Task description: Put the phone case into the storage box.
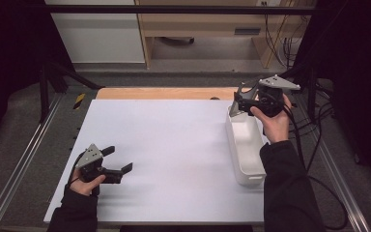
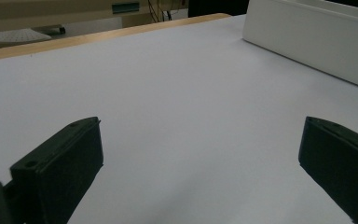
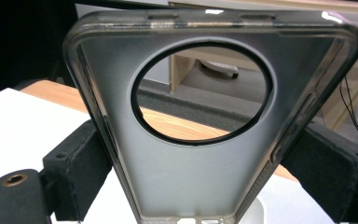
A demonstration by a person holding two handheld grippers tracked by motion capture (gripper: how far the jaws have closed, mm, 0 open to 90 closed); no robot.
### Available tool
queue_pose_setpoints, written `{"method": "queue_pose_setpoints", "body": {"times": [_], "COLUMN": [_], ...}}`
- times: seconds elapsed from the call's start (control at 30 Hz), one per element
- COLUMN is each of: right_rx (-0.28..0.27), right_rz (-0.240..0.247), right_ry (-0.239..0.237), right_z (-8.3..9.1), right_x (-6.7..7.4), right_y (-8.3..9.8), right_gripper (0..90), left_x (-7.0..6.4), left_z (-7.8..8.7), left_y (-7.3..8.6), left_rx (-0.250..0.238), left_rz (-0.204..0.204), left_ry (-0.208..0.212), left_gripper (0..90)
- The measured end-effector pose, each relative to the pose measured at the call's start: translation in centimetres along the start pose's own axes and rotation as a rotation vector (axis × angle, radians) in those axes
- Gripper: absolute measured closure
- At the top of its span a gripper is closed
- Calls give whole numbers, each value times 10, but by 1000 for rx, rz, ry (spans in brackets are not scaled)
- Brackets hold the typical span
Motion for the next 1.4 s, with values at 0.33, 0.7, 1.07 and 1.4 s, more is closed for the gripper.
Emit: {"method": "queue_pose_setpoints", "body": {"times": [0.33,0.7,1.07,1.4], "right_rx": [34,82,117,140], "right_rz": [-21,-31,-41,-37], "right_ry": [52,98,129,156], "right_z": [-11,-20,-35,-46], "right_x": [-14,-26,-29,-29], "right_y": [12,32,50,62], "right_gripper": [116,116,116,116], "left_x": [-1,-2,-2,-3], "left_z": [-1,-2,-3,-4], "left_y": [1,2,3,4], "left_rx": [5,12,18,22], "left_rz": [-2,-7,-8,-12], "left_ry": [4,9,12,17], "left_gripper": [0,0,0,0]}}
Point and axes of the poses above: each handheld gripper's, and its own axes: z roughly backward along the jaws, y roughly out of its underside, x roughly to its left, the point moved 9 cm from there along -z, roughly forward along the jaws, and after that the axes turned 12 degrees about -x, right-handed, at the moved point
